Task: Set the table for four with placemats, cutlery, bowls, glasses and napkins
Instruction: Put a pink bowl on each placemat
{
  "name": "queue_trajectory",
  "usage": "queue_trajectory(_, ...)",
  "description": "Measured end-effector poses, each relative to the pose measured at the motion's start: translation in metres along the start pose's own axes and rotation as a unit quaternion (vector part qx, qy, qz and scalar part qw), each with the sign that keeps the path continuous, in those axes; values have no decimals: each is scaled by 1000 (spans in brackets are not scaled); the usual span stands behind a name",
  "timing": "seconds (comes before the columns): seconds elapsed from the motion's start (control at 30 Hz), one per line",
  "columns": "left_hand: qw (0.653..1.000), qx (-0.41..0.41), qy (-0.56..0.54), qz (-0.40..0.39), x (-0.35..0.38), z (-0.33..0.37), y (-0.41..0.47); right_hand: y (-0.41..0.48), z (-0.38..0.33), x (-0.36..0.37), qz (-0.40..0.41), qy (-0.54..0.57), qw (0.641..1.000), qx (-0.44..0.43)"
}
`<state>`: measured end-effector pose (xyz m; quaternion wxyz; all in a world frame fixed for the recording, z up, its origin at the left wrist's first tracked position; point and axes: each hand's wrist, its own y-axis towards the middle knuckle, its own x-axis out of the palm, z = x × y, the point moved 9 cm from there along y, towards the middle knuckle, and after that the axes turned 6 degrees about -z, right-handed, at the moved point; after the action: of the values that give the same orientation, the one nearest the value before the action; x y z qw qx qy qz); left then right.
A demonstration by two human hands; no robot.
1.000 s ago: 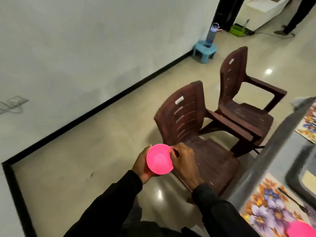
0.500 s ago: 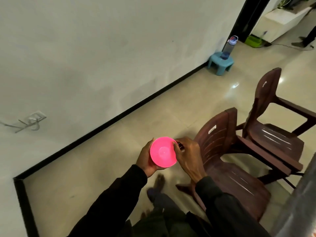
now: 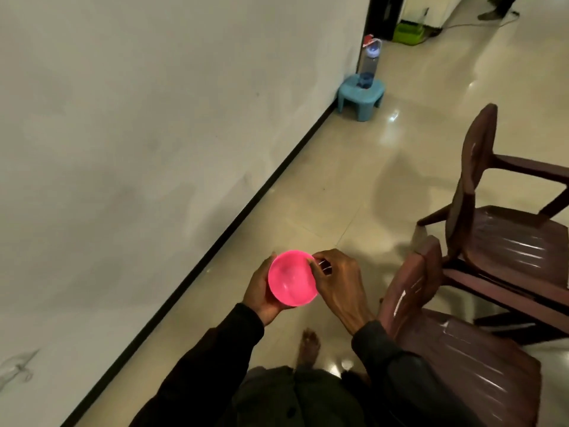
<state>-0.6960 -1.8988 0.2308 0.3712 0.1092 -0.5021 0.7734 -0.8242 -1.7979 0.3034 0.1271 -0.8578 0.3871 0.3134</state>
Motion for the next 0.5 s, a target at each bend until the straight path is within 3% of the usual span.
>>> queue_trajectory(0.5,981,-144,100,-77,109,138,216,202,64,-53,163,-66,971,159)
